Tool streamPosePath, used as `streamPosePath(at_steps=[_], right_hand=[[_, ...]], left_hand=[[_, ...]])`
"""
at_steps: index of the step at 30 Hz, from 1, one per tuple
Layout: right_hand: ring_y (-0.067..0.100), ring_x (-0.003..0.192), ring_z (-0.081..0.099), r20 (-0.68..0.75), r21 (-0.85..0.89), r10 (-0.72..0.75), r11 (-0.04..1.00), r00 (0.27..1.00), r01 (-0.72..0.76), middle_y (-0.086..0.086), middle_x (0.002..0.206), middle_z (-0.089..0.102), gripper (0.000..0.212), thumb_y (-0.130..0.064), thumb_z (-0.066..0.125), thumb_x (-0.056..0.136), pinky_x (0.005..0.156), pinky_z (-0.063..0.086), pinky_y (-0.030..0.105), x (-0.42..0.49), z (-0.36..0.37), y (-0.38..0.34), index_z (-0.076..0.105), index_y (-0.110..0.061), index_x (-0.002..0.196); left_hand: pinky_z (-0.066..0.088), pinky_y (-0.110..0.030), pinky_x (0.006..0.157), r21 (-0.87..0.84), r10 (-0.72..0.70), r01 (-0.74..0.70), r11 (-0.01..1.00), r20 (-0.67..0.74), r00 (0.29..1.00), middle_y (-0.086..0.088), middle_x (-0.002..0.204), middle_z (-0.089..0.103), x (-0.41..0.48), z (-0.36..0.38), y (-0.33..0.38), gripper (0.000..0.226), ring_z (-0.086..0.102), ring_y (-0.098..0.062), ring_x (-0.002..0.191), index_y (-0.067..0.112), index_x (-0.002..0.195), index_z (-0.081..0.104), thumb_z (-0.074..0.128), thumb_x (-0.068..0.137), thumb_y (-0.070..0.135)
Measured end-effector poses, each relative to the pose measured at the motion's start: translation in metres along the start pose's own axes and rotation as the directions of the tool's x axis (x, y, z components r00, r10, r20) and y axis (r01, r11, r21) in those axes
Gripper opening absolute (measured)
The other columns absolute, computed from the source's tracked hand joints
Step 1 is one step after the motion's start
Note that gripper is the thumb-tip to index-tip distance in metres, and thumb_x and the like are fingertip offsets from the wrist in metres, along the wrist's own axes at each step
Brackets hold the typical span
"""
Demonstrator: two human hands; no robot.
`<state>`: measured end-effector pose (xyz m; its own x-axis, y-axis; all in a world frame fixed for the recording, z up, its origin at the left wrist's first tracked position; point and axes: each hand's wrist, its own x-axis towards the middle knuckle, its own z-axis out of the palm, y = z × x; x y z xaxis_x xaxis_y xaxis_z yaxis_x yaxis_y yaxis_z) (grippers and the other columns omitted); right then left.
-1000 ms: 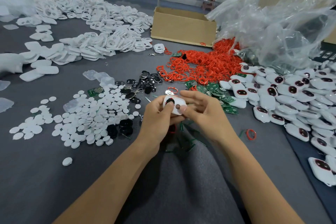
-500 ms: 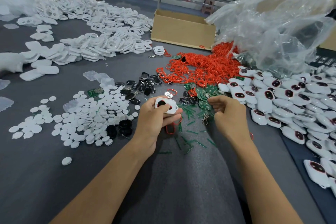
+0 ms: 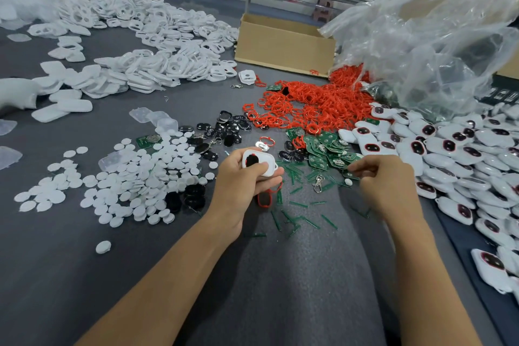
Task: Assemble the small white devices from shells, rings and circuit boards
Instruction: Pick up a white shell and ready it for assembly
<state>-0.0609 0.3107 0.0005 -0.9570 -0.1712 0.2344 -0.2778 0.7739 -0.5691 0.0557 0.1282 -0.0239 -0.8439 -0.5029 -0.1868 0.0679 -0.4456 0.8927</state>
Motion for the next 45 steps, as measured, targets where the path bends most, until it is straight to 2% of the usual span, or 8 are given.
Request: streamPosePath(at_steps=[7,14,25,28,33,37,41,45], right_hand=[[0.029,0.085,0.065,0.070,-0.129,0.002,0.992,0.998,0.007,0.014,0.085,0.073,0.016,-0.002,0.067,0.078,0.081,0.052,0.034,0.002,0.006,0.003,0.077,-0.012,0.086],[0.032,0.085,0.065,0.112,-0.184,-0.003,0.983,0.994,0.024,0.015,0.082,0.071,0.017,0.002,0.066,0.075,0.079,0.053,0.039,0.007,0.012,0.005,0.074,-0.012,0.079],[0.028,0.085,0.062,0.145,-0.193,-0.041,0.979,0.989,0.069,0.008,0.078,0.067,0.016,-0.004,0.071,0.078,0.072,0.047,0.032,0.008,0.010,0.007,0.064,-0.017,0.074],[0.018,0.071,0.060,0.139,-0.105,-0.081,0.990,0.987,0.096,-0.004,0.064,0.058,0.023,-0.001,0.071,0.075,0.060,0.037,0.024,0.005,0.008,0.004,0.059,-0.020,0.070],[-0.001,0.057,0.051,0.068,0.313,-0.226,0.930,0.972,0.194,-0.009,0.067,0.062,0.023,0.001,0.074,0.076,0.057,0.039,0.006,-0.008,0.010,-0.024,0.072,-0.022,0.075],[0.013,0.067,0.060,0.047,0.549,-0.343,0.794,0.938,0.262,-0.001,0.076,0.070,0.028,0.005,0.072,0.077,0.068,0.048,0.022,-0.024,0.018,-0.046,0.073,-0.023,0.079],[0.015,0.075,0.069,0.073,0.571,-0.383,0.773,0.921,0.276,-0.005,0.082,0.074,0.024,-0.001,0.074,0.078,0.074,0.055,0.028,-0.036,0.030,-0.057,0.075,-0.024,0.084],[0.015,0.063,0.063,0.094,0.511,-0.369,0.815,0.924,0.273,-0.007,0.070,0.072,0.021,-0.001,0.074,0.076,0.064,0.052,0.030,-0.040,0.040,-0.059,0.077,-0.022,0.079]], left_hand=[[0.060,-0.027,0.074,0.006,0.021,-0.021,1.000,0.020,1.000,-0.020,0.110,0.065,-0.002,0.002,-0.001,0.033,0.074,-0.022,0.087,0.001,0.117,0.054,0.055,0.089,-0.014],[0.060,-0.026,0.074,0.013,0.029,-0.030,0.999,0.027,0.999,-0.021,0.111,0.064,-0.002,0.002,0.000,0.034,0.074,-0.021,0.086,0.001,0.118,0.054,0.054,0.089,-0.015],[0.060,-0.027,0.075,0.023,0.027,-0.028,0.999,0.037,0.999,-0.022,0.113,0.063,-0.001,0.002,-0.002,0.035,0.074,-0.021,0.087,0.002,0.119,0.054,0.056,0.088,-0.014],[0.060,-0.027,0.075,0.027,0.028,-0.030,0.999,0.043,0.999,-0.021,0.112,0.064,-0.001,0.001,-0.003,0.034,0.074,-0.021,0.087,0.003,0.118,0.054,0.056,0.088,-0.014],[0.060,-0.026,0.075,0.035,0.020,-0.023,0.999,0.069,0.997,-0.019,0.111,0.063,-0.002,0.001,-0.004,0.034,0.074,-0.022,0.088,0.004,0.116,0.054,0.053,0.088,-0.017],[0.059,-0.023,0.074,0.059,0.021,-0.027,0.998,0.101,0.995,-0.017,0.111,0.063,-0.003,0.003,-0.006,0.036,0.074,-0.021,0.089,0.007,0.111,0.056,0.052,0.087,-0.020],[0.059,-0.026,0.077,0.106,0.030,-0.042,0.993,0.113,0.993,-0.021,0.111,0.065,-0.003,0.004,-0.007,0.035,0.069,-0.026,0.100,0.005,0.109,0.059,0.060,0.083,-0.019],[0.060,-0.028,0.079,0.151,0.061,-0.079,0.985,0.121,0.991,-0.020,0.106,0.067,-0.005,0.005,-0.008,0.033,0.066,-0.024,0.096,0.009,0.106,0.060,0.063,0.083,-0.015]])
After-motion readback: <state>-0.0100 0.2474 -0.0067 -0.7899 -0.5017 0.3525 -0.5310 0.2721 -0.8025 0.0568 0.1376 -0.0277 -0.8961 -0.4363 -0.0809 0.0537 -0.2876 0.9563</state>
